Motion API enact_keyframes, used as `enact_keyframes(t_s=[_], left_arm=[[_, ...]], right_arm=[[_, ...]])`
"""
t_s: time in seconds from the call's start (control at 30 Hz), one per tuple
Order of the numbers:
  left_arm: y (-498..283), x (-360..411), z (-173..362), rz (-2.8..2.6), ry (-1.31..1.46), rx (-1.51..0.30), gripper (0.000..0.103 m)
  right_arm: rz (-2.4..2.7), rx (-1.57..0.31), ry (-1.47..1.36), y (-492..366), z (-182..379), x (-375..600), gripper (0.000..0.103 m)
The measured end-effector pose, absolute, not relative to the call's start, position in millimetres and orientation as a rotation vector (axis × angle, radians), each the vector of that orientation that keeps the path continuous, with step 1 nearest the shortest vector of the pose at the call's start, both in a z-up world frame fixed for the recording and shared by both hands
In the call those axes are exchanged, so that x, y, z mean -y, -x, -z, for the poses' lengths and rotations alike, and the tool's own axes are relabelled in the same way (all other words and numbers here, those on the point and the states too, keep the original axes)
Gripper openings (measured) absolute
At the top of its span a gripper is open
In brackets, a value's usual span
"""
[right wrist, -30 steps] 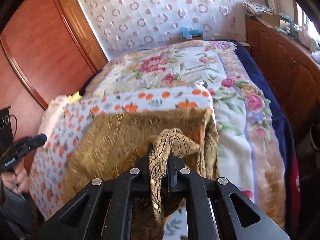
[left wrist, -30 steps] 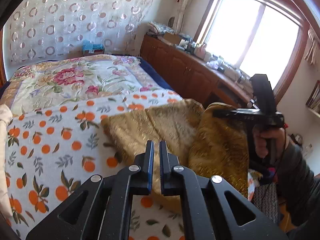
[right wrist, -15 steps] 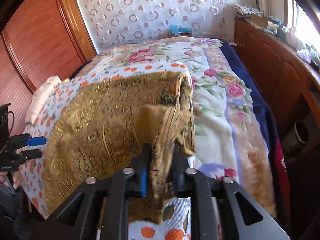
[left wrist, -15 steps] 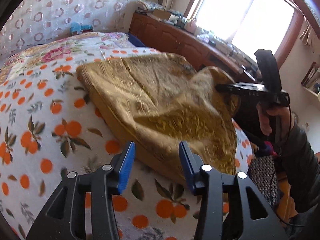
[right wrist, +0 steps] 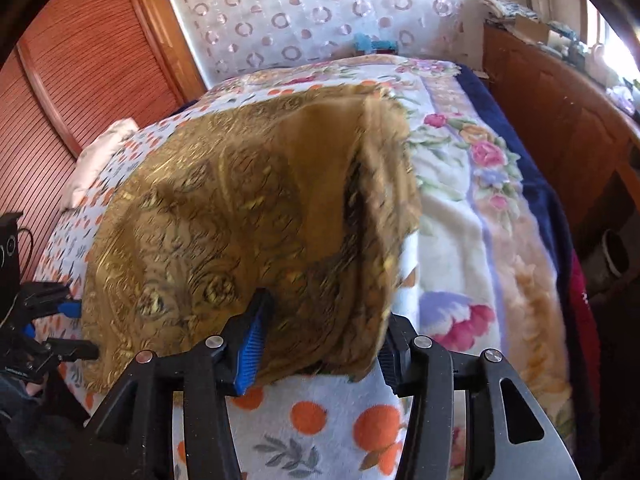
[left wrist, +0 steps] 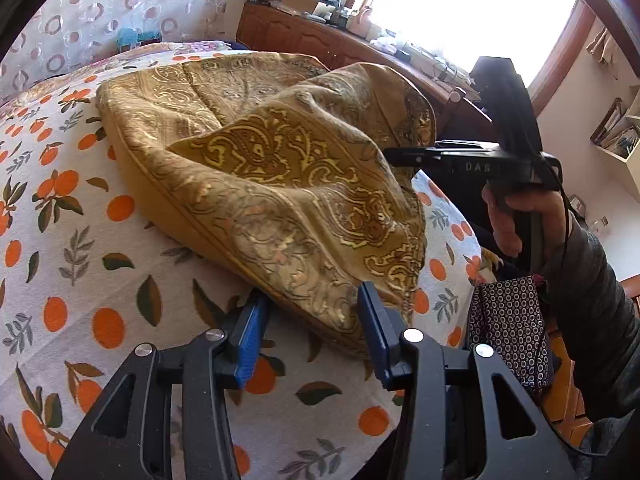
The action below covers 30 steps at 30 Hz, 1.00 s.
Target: Fold small clothes
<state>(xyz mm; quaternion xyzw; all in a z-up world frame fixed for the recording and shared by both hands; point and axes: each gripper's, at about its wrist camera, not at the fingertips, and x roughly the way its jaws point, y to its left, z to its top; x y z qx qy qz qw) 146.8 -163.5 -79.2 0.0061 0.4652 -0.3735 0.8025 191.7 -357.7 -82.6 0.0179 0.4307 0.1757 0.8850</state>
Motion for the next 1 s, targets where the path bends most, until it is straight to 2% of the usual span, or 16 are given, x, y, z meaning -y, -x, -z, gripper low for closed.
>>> enact_keyframes(t_s=[0.03,0.07,0.13,0.17,0.2,0.23,0.27,0.53,0.63,0.93,1.0], left_arm=[[-146.4,165.0,79.4,0.801,-0.013,-0.999,0.042],[-146.0,166.4,79.9,0.799,-0.015,-0.998,0.04],[-145.0,169.3,82.0,0.801,-0.022,-1.002,0.022],[-145.2,169.6,82.1,0.802,-0.024,-1.001,0.018],[-146.5,169.0,81.0,0.805,-0.02,-0.992,0.009],[-148.6,166.5,77.7,0.813,-0.004,-0.981,0.007],[-150.6,162.4,73.3,0.825,0.019,-0.974,0.006],[-186.9,134.9,-3.0,0.835,0.133,-0.792,0.004],[-214.4,129.5,-17.7,0.817,0.174,-0.777,0.004],[-305.3,122.3,-5.9,0.712,0.234,-0.813,0.004],[-321.9,118.6,5.5,0.688,0.254,-0.843,0.004]], right_arm=[[-0.366,-0.888,-0.024,-190.6,82.4,356.3,0.05],[-0.369,-0.886,-0.02,-190.6,81.3,359.6,0.046],[-0.389,-0.886,-0.034,-189.1,81.4,363.7,0.029],[-0.396,-0.883,-0.028,-188.7,80.9,362.1,0.019],[-0.4,-0.881,-0.015,-187.6,80.9,363.4,0.014],[-0.409,-0.879,-0.011,-187.7,79.9,364.3,0.006],[-0.422,-0.876,-0.024,-188.3,76.9,367.3,0.004],[-0.518,-0.712,-0.099,-198.7,4.2,393.6,0.003],[-0.523,-0.684,-0.076,-218.4,-13.5,391.6,0.002],[-0.493,-0.738,-0.011,-313.3,-21.3,359.9,0.003],[-0.469,-0.742,-0.001,-314.4,-21.0,349.3,0.012]])
